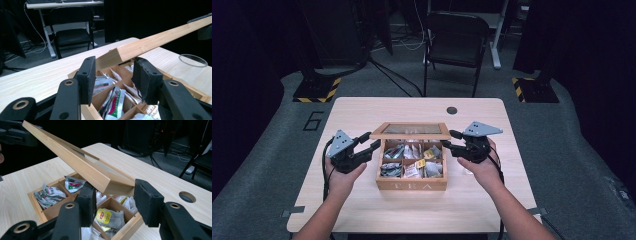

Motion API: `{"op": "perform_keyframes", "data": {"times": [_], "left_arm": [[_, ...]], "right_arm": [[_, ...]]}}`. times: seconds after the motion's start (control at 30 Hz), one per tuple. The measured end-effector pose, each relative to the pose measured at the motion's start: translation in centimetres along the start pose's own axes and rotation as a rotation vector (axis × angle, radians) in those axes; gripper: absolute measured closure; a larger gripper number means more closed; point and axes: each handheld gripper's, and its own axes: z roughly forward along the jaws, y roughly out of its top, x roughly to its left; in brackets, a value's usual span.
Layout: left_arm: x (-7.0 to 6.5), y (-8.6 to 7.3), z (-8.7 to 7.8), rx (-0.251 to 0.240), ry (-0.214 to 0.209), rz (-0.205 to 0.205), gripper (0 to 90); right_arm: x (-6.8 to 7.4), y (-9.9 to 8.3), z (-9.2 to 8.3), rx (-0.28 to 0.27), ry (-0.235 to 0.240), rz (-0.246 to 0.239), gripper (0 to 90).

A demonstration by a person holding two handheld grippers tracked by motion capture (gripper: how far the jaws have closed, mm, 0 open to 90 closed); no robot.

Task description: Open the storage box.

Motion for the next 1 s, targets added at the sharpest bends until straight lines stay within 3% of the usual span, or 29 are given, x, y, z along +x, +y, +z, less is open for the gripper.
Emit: {"op": "perform_keyframes", "data": {"times": [0.27,0.4,0.63,0.83,1.0], "left_arm": [[0.6,0.2,1.0,-0.016,0.030,-0.024,53.3],[0.7,0.3,1.2,-0.030,0.021,-0.021,58.5],[0.7,0.8,1.4,-0.031,0.039,0.004,59.5],[1.1,1.7,1.9,-0.034,0.044,-0.002,59.9],[1.5,2.3,2.2,-0.022,0.035,-0.009,60.0]], "right_arm": [[-0.4,0.9,0.1,0.002,-0.004,0.013,53.0],[-0.6,1.0,0.2,-0.008,-0.002,0.012,53.1],[-0.9,1.3,0.3,-0.010,0.004,0.007,51.2],[-1.2,1.4,1.0,0.017,-0.030,-0.020,49.4],[-1.8,1.5,1.7,0.007,-0.051,-0.010,52.0]]}}
